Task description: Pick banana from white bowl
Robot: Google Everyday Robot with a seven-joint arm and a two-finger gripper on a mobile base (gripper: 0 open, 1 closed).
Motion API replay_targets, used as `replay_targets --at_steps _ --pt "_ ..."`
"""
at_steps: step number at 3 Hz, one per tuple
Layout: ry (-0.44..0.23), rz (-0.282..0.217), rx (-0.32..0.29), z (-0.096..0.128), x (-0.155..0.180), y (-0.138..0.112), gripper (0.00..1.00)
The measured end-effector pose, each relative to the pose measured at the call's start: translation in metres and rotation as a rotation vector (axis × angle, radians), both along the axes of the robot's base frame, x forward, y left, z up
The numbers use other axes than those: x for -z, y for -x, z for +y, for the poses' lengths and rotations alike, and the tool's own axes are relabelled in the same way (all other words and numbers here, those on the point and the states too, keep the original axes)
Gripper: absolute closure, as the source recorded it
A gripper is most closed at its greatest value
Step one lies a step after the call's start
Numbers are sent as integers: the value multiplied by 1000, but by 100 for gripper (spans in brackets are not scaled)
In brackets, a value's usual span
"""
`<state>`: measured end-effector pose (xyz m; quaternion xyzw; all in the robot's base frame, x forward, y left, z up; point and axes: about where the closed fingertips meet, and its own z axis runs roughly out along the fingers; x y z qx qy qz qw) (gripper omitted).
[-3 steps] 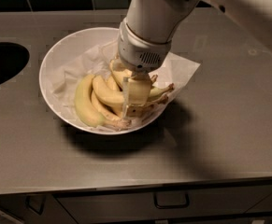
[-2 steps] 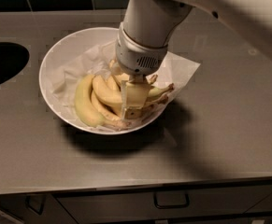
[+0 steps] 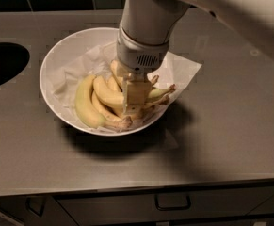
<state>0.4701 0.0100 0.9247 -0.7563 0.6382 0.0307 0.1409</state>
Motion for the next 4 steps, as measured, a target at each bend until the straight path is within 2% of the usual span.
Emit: replay_targets --at_steps 1,2,3,4 --pt "37 -14 32 -5 -6 -5 39" --pt "52 -7 34 -3 -3 -6 40" --pt "63 5 27 1 2 -7 49" --pt "72 11 24 3 4 -6 50"
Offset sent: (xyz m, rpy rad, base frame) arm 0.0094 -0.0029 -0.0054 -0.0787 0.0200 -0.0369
